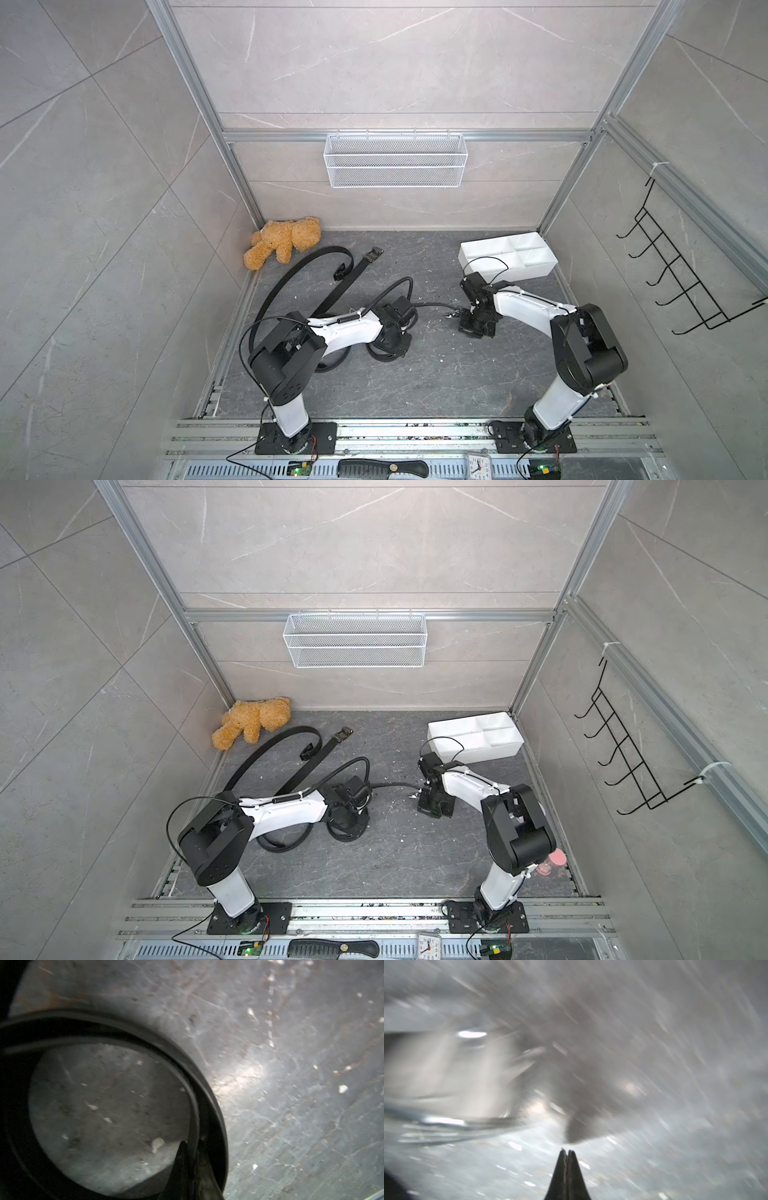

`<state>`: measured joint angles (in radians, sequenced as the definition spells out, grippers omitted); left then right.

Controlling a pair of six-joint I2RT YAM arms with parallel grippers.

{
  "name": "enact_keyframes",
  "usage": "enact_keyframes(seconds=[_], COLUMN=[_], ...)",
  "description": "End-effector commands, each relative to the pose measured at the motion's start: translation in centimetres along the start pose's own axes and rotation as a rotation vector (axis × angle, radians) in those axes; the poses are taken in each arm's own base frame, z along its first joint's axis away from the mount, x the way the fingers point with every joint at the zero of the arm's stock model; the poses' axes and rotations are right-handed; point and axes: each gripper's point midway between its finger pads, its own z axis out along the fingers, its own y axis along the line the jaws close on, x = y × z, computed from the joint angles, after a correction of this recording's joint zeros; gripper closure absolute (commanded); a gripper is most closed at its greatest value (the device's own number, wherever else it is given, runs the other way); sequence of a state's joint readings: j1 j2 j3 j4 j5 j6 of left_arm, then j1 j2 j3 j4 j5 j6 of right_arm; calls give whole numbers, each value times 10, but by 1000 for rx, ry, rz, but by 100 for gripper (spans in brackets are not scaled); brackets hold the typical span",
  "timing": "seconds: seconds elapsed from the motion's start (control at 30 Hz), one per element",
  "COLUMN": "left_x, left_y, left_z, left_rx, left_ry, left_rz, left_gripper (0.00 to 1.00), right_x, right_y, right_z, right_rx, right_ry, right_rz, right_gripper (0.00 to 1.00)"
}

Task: Place the belts into the storage roll
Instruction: Roll the belt at the center of the board.

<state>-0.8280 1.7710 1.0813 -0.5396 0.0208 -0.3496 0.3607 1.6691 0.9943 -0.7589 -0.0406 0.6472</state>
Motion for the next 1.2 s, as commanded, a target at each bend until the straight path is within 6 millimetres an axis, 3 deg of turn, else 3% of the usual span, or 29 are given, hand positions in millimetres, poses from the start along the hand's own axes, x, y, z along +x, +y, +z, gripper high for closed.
enact_keyframes(seconds=[0.0, 0.03, 0.1, 0.17, 0.27, 0.33, 0.43, 0.6, 1.0, 1.1, 1.17], left_x=[27, 23, 18, 18, 22, 24, 27, 31, 33, 35, 34], left_y=[57, 55, 51, 48, 49, 50, 51, 51, 51, 52, 54], left_z=[26, 26, 26, 27, 27, 26, 23, 24, 25, 26, 28], left_rx=[-206, -200, -183, -171, -168, -168, -169, -164, -157, -160, -167], left_ry=[152, 142, 135, 127, 122, 116, 113, 111, 121, 121, 118], left_rz=[-2, 6, 9, 14, 11, 6, 0, -8, -2, -8, -18], left_gripper=[100, 100, 100, 100, 100, 100, 100, 100, 100, 100, 100], right_x=[8, 9, 4, -7, -27, -40, -60, -69, -79, -82, -81], right_y=[-19, -17, -4, 22, 69, 92, 108, 135, 182, 183, 176], right_z=[-18, -23, -39, -60, -87, -97, -81, -43, 2, 19, 31], right_rx=[11, -11, -89, -208, -330, -264, -129, -148, -132, -97, -58], right_ry=[-29, -40, -78, -122, -168, -200, -209, -207, -252, -205, -155], right_rz=[-5, -9, -14, -11, -96, -270, -491, -720, -940, -932, -911], right_gripper=[100, 99, 75, 56, 43, 39, 41, 40, 38, 46, 59])
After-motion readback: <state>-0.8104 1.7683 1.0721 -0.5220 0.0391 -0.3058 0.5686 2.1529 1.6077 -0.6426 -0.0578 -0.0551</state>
